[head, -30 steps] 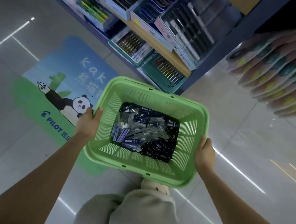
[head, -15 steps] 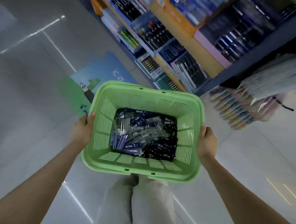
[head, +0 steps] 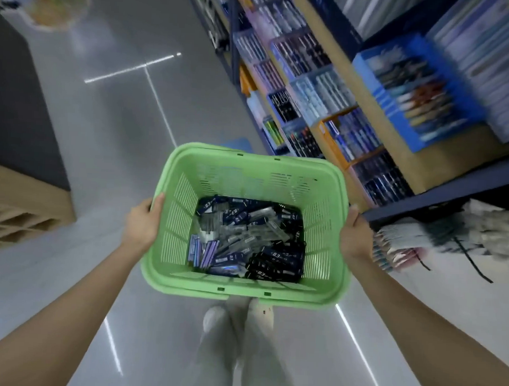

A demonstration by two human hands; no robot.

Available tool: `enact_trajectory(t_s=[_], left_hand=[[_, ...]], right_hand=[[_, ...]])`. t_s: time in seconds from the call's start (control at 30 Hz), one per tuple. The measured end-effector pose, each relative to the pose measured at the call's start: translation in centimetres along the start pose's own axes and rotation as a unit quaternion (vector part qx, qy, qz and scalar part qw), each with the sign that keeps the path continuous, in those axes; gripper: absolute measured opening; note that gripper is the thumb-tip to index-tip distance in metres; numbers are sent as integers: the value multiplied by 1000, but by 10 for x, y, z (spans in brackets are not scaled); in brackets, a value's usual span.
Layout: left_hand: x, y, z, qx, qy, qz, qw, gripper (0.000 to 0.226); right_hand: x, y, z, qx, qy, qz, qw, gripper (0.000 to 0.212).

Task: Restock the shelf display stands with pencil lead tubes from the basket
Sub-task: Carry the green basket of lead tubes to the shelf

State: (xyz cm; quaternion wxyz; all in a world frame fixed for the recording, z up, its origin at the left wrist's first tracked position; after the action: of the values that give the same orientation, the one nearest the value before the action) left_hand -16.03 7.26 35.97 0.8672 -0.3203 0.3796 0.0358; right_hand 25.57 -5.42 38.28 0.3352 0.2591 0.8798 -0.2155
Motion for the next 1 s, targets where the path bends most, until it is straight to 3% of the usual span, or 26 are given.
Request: enact_trajectory(t_s=[0.27, 0.43, 0.57, 1.0], left_hand=[[-79, 6, 15, -40, -118, 54, 991, 41], [-132, 29, 32, -46, -109, 114, 986, 45], [-172, 72, 29, -71, -126, 143, 979, 49], [-305, 251, 116, -66, -145, 173, 972, 50]], right_hand=[[-4, 43, -126, -89, -12, -43, 995, 58], [20, 81, -211, -146, -46, -75, 985, 53], [62, 116, -273, -156, -55, -89, 982, 63], [177, 241, -463, -215, -28, -86, 973, 50]])
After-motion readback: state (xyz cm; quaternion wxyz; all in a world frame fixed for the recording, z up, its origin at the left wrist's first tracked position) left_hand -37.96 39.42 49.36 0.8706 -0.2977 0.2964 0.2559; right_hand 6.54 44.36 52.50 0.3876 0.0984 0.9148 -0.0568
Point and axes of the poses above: each hand's wrist, its own y-axis towards the middle knuckle, its own x-axis out of the palm, z = x × y, the point moved 8 cm from there along y, towards the middle knuckle, and after that the axes turned 12 degrees about -x, right-handed, at the moved point
